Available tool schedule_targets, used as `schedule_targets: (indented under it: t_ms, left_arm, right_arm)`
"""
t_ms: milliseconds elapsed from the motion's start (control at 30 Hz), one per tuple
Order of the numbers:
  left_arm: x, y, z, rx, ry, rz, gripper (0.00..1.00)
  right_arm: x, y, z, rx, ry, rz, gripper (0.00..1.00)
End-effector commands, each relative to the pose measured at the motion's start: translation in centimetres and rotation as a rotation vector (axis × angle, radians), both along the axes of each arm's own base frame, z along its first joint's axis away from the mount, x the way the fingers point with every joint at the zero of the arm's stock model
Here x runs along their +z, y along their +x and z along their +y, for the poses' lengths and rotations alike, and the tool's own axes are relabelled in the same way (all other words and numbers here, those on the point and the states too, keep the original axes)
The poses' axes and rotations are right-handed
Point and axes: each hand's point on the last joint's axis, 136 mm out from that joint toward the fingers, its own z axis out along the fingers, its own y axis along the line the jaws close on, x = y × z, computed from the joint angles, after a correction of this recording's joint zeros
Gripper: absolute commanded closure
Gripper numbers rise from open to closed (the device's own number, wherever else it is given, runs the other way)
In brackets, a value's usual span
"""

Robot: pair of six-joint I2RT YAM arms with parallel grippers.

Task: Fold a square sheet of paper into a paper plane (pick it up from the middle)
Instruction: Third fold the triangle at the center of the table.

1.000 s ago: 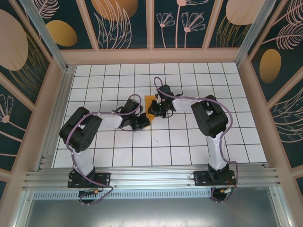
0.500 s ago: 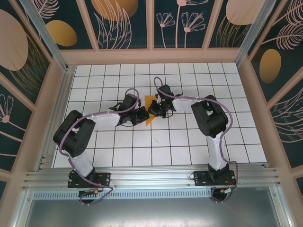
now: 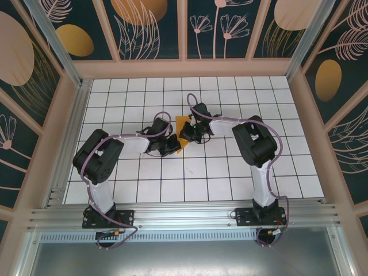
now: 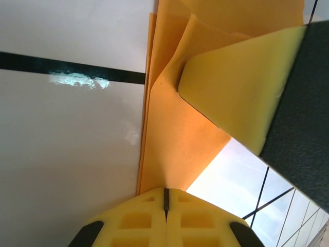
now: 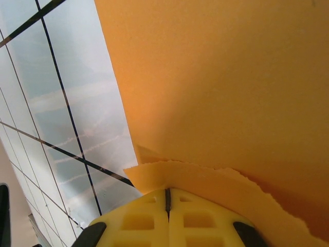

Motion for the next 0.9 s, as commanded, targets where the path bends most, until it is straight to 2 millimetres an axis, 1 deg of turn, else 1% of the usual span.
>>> schedule_targets:
  t_ms: [0,67,167,233,300,333,367,433,500,567,633,867]
  left_arm:
    - [-2.5,-1.8,1.6,-0.017,0.090,0.082,0.94]
    - [-3.5,-2.3,2.4,-0.014,0.141,0.101,0.95]
    - [-4.4,-2.7,3.4,-0.011,0.198,0.116,0.95]
    - [-4.7,-2.7,3.7,-0.011,0.218,0.117,0.95]
    - [-5.0,-2.8,4.0,-0.011,0.234,0.122,0.96]
    - [-5.1,-2.9,4.1,-0.011,0.239,0.125,0.96]
    - [-5.1,-2.9,4.1,-0.012,0.241,0.124,0.96]
    - [-5.3,-2.9,4.2,-0.012,0.247,0.126,0.96]
    - [-5.3,-2.8,4.2,-0.011,0.251,0.125,0.96]
    - [-5.4,-2.9,4.4,-0.008,0.261,0.130,0.96]
    - [-5.4,-2.8,4.3,-0.008,0.260,0.131,0.96]
    - [-5.6,-2.9,4.5,-0.009,0.273,0.139,0.96]
  right_arm:
    - [-2.4,-0.5,-1.5,-0.042,-0.049,0.056,1.00]
    - [-0.9,0.3,-0.9,-0.046,-0.008,0.022,1.00]
    - [2.1,1.7,-0.7,-0.063,0.042,-0.044,1.00]
    - [4.0,2.0,-0.7,-0.066,0.058,-0.090,0.97]
    - [5.1,2.0,-1.3,-0.081,0.046,-0.128,0.95]
    - [5.3,2.6,-2.8,-0.116,0.028,-0.140,0.94]
    - [5.1,2.4,-3.3,-0.121,0.012,-0.144,0.93]
    - [4.4,1.2,-4.0,-0.118,-0.020,-0.127,0.92]
    - [3.8,0.0,-4.1,-0.097,-0.033,-0.109,0.92]
    - [3.4,-1.5,-3.3,-0.062,-0.039,-0.096,0.93]
    - [2.9,-2.4,-2.8,-0.041,-0.045,-0.082,0.94]
    - [1.2,-3.4,-1.6,0.006,-0.042,-0.028,0.99]
